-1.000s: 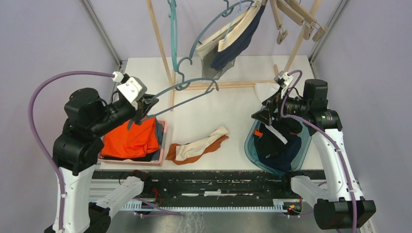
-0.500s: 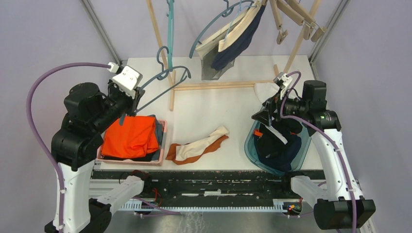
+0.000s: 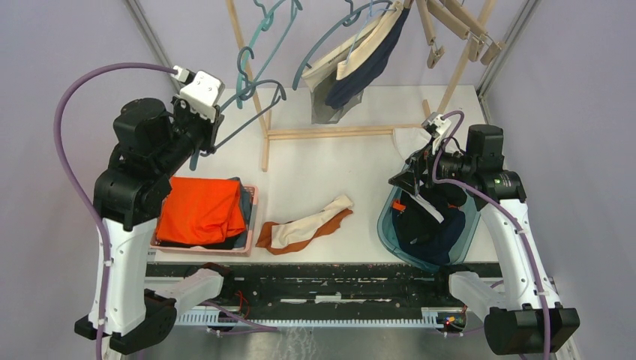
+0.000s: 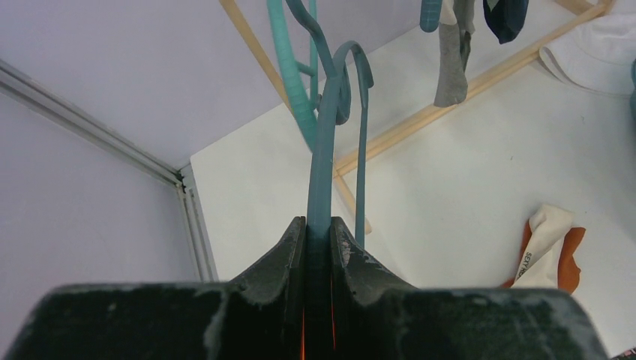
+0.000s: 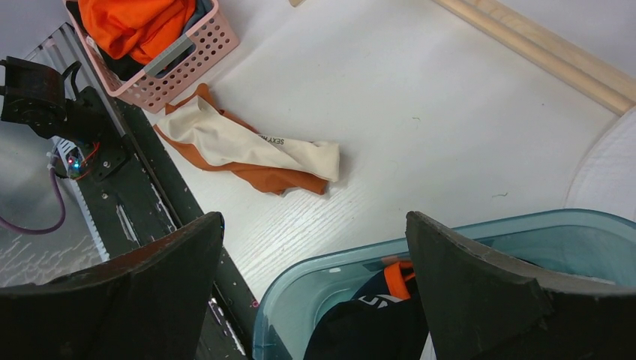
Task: Remove the underwear clipped to the hanger
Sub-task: Place the hanger at the clothesline.
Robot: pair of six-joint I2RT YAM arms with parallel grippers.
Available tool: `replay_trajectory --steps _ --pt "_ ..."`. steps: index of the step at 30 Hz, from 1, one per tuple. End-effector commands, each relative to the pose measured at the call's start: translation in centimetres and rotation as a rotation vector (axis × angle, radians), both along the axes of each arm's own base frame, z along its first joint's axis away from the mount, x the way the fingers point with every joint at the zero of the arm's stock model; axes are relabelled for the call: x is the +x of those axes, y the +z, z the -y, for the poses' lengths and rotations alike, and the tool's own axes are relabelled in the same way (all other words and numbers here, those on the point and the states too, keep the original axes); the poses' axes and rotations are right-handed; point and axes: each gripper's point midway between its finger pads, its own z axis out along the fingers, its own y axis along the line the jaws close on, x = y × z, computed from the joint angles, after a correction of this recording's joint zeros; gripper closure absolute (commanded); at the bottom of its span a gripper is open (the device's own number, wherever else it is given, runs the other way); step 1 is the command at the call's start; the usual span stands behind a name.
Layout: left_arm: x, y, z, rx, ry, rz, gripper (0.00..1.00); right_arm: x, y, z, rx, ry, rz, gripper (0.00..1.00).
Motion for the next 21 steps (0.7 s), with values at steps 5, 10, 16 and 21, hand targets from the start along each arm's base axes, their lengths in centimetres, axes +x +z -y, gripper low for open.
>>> replay_trajectory --steps 5,10,16,21 --pt "0.8 5.7 1.8 -0.115 -0.057 0.126 0.97 0.0 0.2 0.0 -0.011 0.009 0.04 0.0" --pt "2.2 7.4 2.9 -0.135 -0.092 0.153 0.97 0.1 0.2 0.0 -0.012 0.008 0.04 0.0" --pt "4.7 10.6 4.2 -0.144 -0.108 0.245 0.97 0.0 0.1 0.0 -0.016 0.007 0.042 0.0" --pt "7.6 11.3 6.0 -0.127 -0.105 0.298 0.97 0.0 0.0 0.1 -0.02 0.007 0.044 0.0"
